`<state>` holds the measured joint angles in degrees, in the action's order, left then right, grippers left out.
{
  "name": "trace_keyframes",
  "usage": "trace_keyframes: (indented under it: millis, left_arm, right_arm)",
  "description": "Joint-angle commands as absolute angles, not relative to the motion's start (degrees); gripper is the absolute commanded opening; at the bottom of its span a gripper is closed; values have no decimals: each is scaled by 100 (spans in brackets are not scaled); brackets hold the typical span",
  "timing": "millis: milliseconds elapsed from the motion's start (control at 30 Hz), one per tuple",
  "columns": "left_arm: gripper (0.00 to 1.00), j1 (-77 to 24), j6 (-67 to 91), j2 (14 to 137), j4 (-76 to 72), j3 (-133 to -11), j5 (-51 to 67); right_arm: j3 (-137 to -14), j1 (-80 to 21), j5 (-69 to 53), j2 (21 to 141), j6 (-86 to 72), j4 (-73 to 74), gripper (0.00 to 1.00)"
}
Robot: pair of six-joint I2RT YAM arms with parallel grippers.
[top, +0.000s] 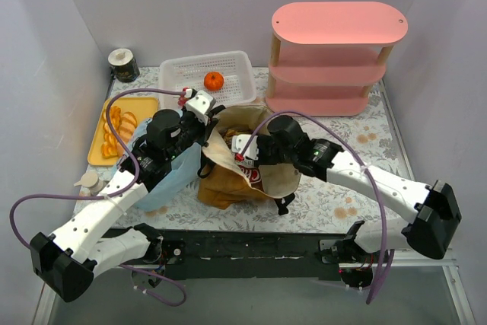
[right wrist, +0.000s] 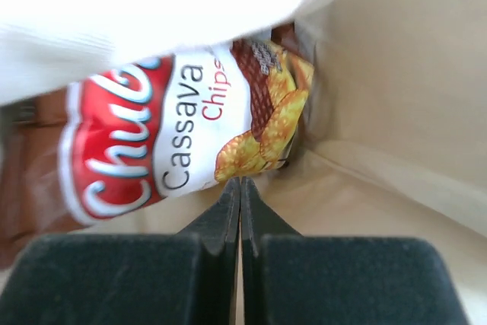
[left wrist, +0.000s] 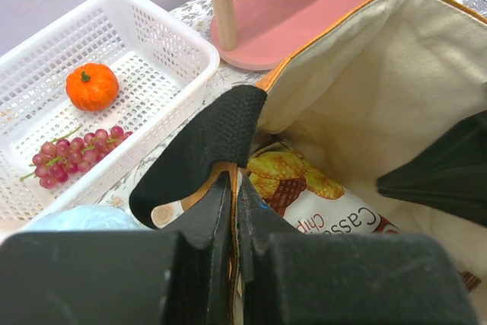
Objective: Untie the knot of the grocery bags and take out the mixed food
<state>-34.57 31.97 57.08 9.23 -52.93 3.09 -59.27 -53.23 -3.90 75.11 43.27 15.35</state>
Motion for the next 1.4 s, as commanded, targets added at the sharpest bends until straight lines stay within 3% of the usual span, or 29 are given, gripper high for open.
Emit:
trace_keyframes:
  millis: [0, 33, 67, 100, 167, 200, 333, 533, 767, 867, 900, 1000, 1067, 1100, 1200, 1367]
  left_arm:
    - [0, -3419, 3138, 5563, 721, -5159, 220]
    - [0, -3402, 3155, 5563, 677, -5142, 220]
    - [0, -3384, 3181, 5555, 651, -5133, 237]
    - [0, -3375, 3199, 5563, 633, -5133, 272]
    - [0, -3349, 3252, 5581, 633, -5142, 325]
    - [0, -3340, 3261, 5598, 633, -5159, 377]
    - [0, -3340, 3243, 5642, 720, -5273, 369]
    - [0, -3340, 3129, 5555, 747, -5256, 246]
    - [0, -3305, 3129, 5537, 642, -5159, 308]
    - [0, -3305, 3129, 5537, 642, -5185, 308]
    - [0, -3313, 3129, 5546, 659, -5186, 316]
    - [0, -3305, 3138, 5511, 659, -5151, 325]
    - [0, -3305, 3155, 5485, 650, -5115, 351]
    - [0, -3305, 3147, 5476, 633, -5089, 369]
    - [0, -3296, 3155, 5493, 624, -5071, 369]
    - [0, -3296, 3296, 5554, 694, -5194, 386]
  right_arm:
    - [-6582, -5256, -1212, 7154, 4043, 2381, 1]
    - [-6600, -5256, -1317, 7154, 3939, 2434, 1]
    - [-6592, -5256, -1344, 7189, 3920, 2443, 12]
    - [-6548, -5256, -1380, 7294, 3876, 2409, 44]
    - [-6434, -5256, -1310, 7417, 3676, 2058, 72]
    - [-6338, -5256, -1266, 7557, 3587, 1900, 96]
    - [-6407, -5256, -742, 8155, 3130, 1390, 98]
    - [-6293, -5256, -53, 8657, 3163, 563, 98]
    - [-6065, -5256, -352, 9061, 3612, 510, 96]
    - [-6021, -5256, -308, 9053, 3840, 518, 77]
    - [-6021, -5247, -308, 8974, 3910, 536, 62]
    - [-6038, -5247, -413, 8781, 4183, 703, 40]
    - [-6029, -5247, -509, 8667, 4306, 878, 31]
    - [-6038, -5247, -545, 8562, 4333, 966, 19]
    - [-6082, -5247, -659, 8324, 4403, 1203, 1]
    - [-6670, -4967, -1695, 8060, 4281, 1915, 1]
